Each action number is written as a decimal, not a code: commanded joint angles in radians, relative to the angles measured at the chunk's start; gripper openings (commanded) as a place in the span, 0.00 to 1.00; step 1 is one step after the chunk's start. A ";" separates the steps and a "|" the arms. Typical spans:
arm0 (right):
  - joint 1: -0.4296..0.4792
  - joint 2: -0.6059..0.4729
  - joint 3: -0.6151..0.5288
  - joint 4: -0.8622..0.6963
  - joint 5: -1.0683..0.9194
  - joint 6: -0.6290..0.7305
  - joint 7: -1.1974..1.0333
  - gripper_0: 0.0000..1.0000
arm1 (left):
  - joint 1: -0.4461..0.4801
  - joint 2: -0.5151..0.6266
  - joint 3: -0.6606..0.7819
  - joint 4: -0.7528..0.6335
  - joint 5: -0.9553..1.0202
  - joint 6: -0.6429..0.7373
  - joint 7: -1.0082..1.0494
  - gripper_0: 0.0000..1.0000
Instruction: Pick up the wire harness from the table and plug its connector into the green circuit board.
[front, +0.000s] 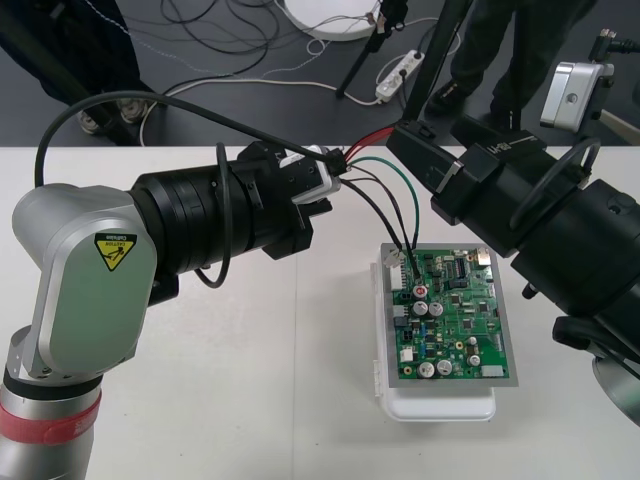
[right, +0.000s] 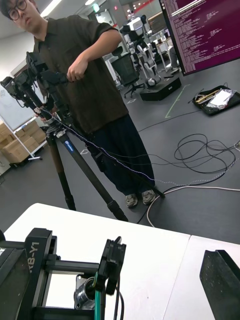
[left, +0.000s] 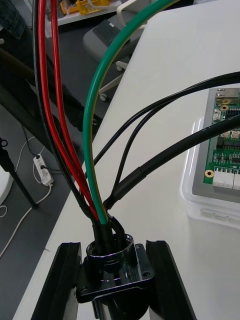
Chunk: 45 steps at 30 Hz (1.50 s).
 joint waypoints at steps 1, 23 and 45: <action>-0.034 0.027 0.012 0.000 -0.009 0.002 -0.026 1.00 | 0.007 -0.032 -0.009 -0.017 -0.007 0.058 -0.075 0.00; -0.033 0.039 0.011 0.000 -0.006 0.002 -0.019 0.00 | 0.010 -0.034 -0.007 -0.017 -0.003 0.058 -0.078 0.00; -0.033 0.037 0.011 0.001 0.009 -0.007 -0.024 0.00 | 0.012 -0.032 -0.005 -0.015 0.001 0.058 -0.075 0.00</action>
